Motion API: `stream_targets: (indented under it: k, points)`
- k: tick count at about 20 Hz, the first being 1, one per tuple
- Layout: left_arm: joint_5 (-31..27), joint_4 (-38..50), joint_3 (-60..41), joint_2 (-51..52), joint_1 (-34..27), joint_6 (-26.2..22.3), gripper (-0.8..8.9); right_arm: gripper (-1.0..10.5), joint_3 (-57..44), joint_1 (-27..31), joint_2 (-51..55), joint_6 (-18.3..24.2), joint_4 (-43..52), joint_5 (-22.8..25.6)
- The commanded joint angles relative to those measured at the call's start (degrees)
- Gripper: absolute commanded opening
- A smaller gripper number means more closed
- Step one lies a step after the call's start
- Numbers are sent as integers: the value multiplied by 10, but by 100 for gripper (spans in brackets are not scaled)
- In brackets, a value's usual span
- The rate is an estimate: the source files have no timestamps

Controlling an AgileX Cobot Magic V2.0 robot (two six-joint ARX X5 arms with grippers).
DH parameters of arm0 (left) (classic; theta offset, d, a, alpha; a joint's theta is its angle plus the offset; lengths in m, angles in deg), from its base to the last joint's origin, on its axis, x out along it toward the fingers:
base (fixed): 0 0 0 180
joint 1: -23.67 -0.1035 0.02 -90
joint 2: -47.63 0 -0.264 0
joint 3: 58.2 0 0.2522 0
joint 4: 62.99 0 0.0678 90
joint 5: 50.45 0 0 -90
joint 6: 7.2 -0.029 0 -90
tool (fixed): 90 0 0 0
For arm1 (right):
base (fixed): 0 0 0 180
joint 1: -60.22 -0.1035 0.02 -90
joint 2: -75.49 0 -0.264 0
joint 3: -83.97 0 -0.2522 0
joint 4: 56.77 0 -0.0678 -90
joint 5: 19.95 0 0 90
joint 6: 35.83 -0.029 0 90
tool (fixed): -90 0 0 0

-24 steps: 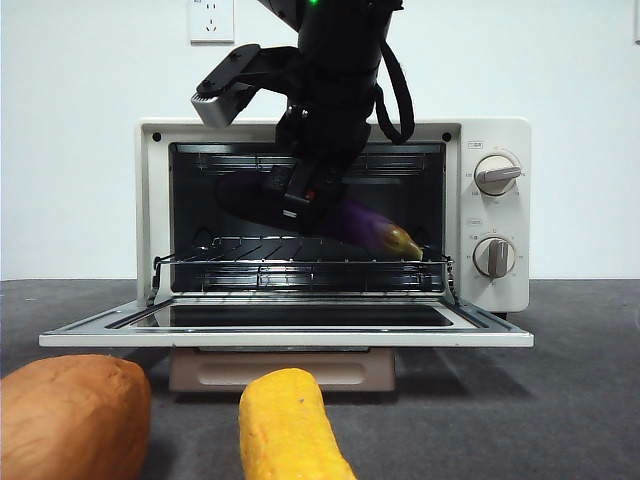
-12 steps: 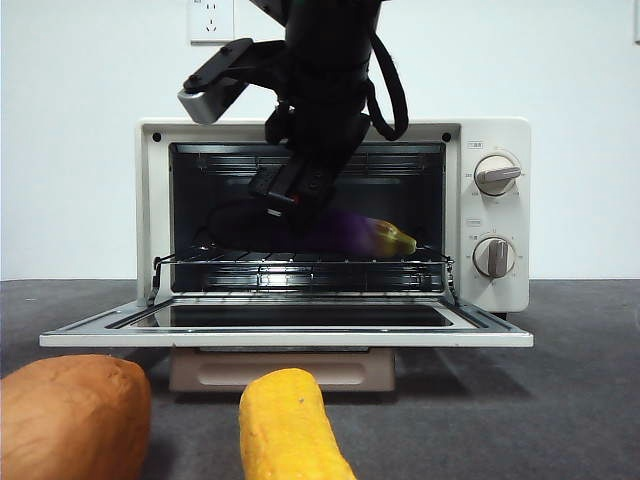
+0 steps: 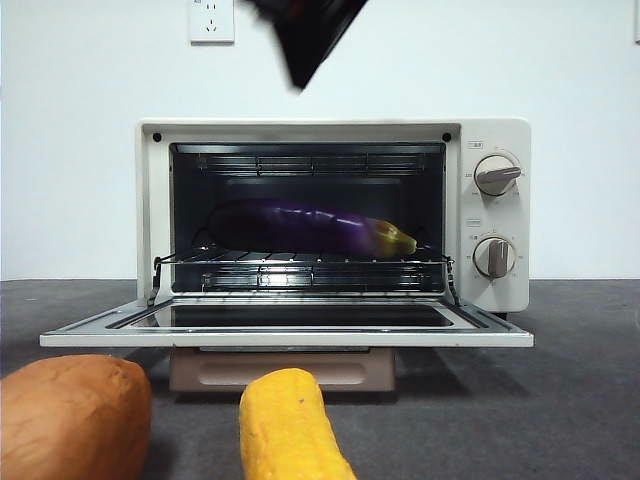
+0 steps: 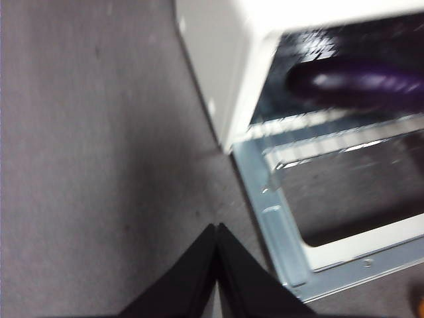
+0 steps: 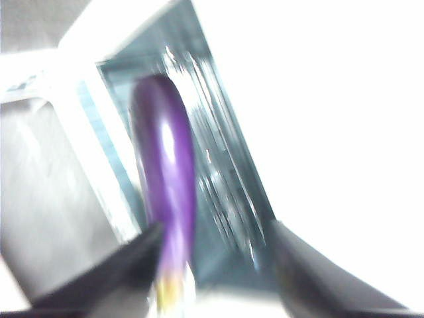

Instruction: Take the eggplant from the table,put the eggplant in the oven

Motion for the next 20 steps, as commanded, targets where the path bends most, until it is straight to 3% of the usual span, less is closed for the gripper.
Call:
stream_targets:
  k: [1, 4, 7, 12, 16, 20]
  points:
    - [45, 20, -21, -40, -19, 3, 6, 111, 12, -6, 57, -71, -70, 2]
    - [104, 38, -35, -107, -42, 3, 6, 7, 12, -5, 132, -91, -138, 2]
    - [163, 46, -35, -176, -59, 3, 6, 3, 12, -5, 190, -127, -181, 0]
    - [208, 51, -35, -254, -73, 3, 6, 4, 12, -5, 254, -171, -221, -13]
    - [221, 62, -35, -312, -82, 0, 6, 3, 12, -5, 298, -186, -227, -13]
    - [275, 62, -35, -363, -82, -10, 6, 4, 12, -5, 331, -195, -229, -13]
